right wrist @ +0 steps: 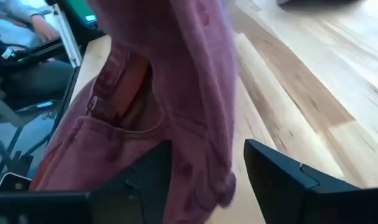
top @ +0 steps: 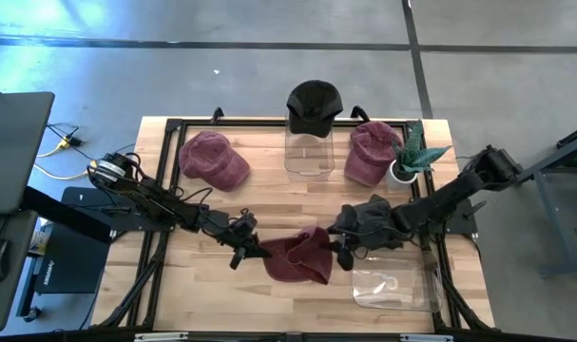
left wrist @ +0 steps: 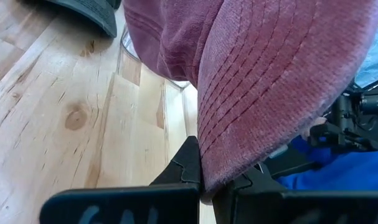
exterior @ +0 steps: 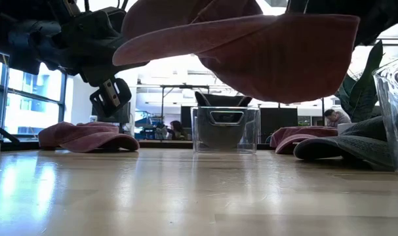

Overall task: Pick & Place hat
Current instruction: Put the bottom red cap into the bottom transparent bin

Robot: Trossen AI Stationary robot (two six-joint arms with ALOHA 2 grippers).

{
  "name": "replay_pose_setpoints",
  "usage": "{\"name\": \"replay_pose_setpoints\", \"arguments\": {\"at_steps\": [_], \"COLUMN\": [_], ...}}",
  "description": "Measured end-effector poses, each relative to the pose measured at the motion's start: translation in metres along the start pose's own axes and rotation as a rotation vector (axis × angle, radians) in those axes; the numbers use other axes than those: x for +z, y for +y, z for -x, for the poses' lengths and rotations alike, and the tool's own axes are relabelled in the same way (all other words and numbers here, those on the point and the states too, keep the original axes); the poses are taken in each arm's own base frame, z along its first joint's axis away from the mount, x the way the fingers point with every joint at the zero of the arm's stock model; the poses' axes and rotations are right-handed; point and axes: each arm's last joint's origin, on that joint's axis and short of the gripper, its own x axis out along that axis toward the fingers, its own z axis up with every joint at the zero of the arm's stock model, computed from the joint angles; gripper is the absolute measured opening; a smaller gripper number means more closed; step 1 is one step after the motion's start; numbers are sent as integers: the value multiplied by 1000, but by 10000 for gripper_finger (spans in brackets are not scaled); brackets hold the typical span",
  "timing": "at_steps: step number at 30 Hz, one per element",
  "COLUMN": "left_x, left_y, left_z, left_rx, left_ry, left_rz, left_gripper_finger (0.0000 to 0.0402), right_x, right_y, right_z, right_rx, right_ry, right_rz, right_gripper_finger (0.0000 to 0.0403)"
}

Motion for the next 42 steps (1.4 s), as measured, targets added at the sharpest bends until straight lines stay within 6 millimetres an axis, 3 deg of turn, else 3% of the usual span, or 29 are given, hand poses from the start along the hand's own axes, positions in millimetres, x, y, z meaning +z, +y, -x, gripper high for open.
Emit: {"name": "replay_pose_setpoints", "arguments": {"at_steps": [4,11,16,21,28,36,42], "left_x": [0,0,1,-2,-9,-23,-29], "left_y": [0,0,1,5,11,6,-1], "left_z": [0,0,0,-1,-3,-3,-3], "left_rx": [0,11,46,69,110,171,154], "left_ry": [0,-12,-42,-21,17,53,67], "left_rz": [0,0,-3,-1,38,-38,-118], "left_gripper_finger": [1,1,14,73,140,152,152], "right_x": [-2,3,18,39,88,146,163], "right_y": [-3,-4,3,13,38,67,81], "right_z": [-5,-3,4,13,32,66,104], "right_rx": [-26,-79,-127,-217,-200,-135,-173], "right_ry": [-5,-34,-8,112,159,100,189], "right_rz": [20,39,-68,-67,-126,-233,-378], "right_gripper_finger": [158,20,38,17,18,18,18]}}
